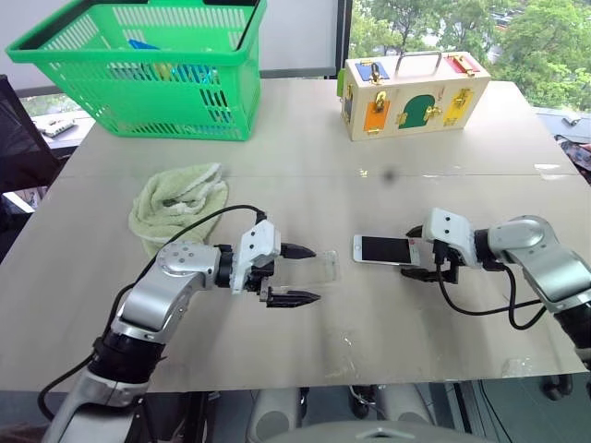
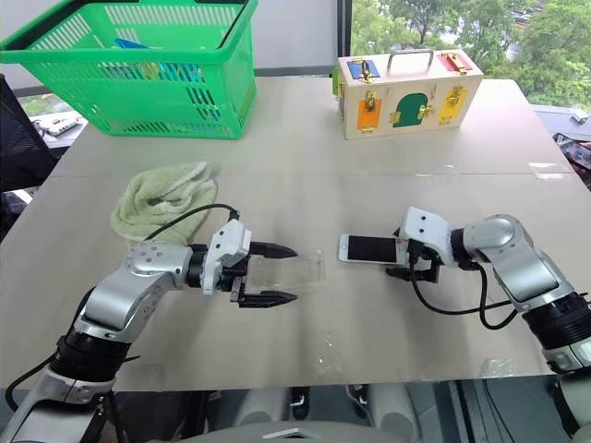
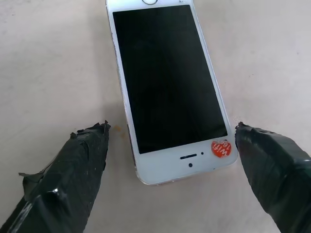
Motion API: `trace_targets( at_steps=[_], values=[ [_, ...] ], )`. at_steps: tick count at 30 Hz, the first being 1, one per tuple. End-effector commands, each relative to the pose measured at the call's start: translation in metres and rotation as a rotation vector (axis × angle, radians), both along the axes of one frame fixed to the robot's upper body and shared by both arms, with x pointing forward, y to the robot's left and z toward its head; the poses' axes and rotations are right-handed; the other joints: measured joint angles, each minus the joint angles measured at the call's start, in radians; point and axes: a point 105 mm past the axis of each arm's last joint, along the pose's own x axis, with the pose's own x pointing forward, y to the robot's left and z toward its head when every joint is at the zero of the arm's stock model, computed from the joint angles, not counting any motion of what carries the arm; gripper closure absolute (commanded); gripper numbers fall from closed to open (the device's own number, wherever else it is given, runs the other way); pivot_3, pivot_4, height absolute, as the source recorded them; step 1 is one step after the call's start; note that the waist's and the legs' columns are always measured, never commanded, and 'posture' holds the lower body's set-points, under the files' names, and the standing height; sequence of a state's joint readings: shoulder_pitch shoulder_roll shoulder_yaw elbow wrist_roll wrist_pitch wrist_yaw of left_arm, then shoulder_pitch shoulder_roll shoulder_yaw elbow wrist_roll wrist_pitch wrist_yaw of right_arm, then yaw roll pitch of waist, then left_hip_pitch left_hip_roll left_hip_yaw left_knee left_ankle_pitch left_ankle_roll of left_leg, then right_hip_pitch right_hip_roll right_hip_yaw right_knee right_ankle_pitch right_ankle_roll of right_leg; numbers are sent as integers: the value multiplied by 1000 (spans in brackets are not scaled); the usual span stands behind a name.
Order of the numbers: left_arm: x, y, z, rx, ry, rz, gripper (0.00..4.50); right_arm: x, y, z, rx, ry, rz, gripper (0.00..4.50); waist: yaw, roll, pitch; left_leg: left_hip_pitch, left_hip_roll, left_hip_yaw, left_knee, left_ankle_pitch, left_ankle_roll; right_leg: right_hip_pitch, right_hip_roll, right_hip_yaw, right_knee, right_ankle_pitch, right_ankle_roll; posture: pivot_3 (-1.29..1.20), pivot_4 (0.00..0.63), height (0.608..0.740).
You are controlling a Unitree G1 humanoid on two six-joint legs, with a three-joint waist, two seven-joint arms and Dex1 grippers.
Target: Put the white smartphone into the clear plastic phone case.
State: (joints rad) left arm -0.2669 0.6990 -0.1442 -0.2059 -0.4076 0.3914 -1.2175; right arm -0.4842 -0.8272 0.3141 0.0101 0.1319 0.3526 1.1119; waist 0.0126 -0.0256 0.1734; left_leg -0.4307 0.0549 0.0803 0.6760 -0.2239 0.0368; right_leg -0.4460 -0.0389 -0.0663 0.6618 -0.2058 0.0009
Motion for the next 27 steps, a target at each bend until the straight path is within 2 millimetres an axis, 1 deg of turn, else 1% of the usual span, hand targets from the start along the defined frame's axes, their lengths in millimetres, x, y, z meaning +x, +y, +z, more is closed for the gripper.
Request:
trace_targets(
  at_steps=[1,5,7,13,16,19,20,21,23,25,27],
  values=[
    [-1,0,13,-34,-53,8,207,5,3,3,-7,-20,33,0,1,0,0,0,0,0,0,0,0,0,0,0,0,0,0,0,150,740],
    [1,1,14,-42,-66,32,207,11,6,8,27,-21,31,0,-1,0,0,0,1,0,0,0,0,0,1,0,0,1,-1,0,150,740],
    [2,2,15,-49,-73,44,207,14,5,8,20,-24,29,0,-1,0,0,1,1,1,0,0,0,0,1,1,0,1,-2,0,150,740],
    [3,-2,17,-58,-83,45,207,13,-1,-6,-28,32,41,0,1,0,0,1,1,1,0,0,0,0,2,1,0,1,-2,0,150,740],
    [4,-4,19,-62,-89,49,207,13,-2,-8,-27,50,47,0,1,0,0,1,1,1,0,0,0,0,2,1,0,1,-2,0,150,740],
    [4,-5,20,-65,-92,54,157,13,-3,-10,-25,63,42,820,1,0,0,1,1,1,0,0,0,0,2,1,0,1,-2,0,150,740],
    [4,-6,20,-66,-93,56,157,13,-4,-11,-24,66,35,1342,1,0,0,1,1,1,0,0,0,0,2,1,0,1,-2,0,150,740],
    [3,-6,21,-68,-93,58,157,14,-5,-11,-17,65,17,1634,0,0,-1,1,1,2,0,0,0,0,2,1,0,2,-2,0,150,740],
    [3,-7,21,-71,-93,63,157,14,-7,-10,-5,63,-20,1644,1,0,-1,2,1,2,0,0,0,0,2,2,1,2,-3,0,150,740],
    [2,-7,21,-72,-94,74,157,13,-11,-3,25,51,-92,1645,3,0,-1,2,2,2,0,0,0,0,2,2,1,2,-3,0,150,740],
    [2,-5,21,-73,-93,91,157,7,-16,4,60,51,-185,1672,5,0,-1,2,2,2,0,0,0,1,1,1,1,2,-3,0,150,740]
  ],
)
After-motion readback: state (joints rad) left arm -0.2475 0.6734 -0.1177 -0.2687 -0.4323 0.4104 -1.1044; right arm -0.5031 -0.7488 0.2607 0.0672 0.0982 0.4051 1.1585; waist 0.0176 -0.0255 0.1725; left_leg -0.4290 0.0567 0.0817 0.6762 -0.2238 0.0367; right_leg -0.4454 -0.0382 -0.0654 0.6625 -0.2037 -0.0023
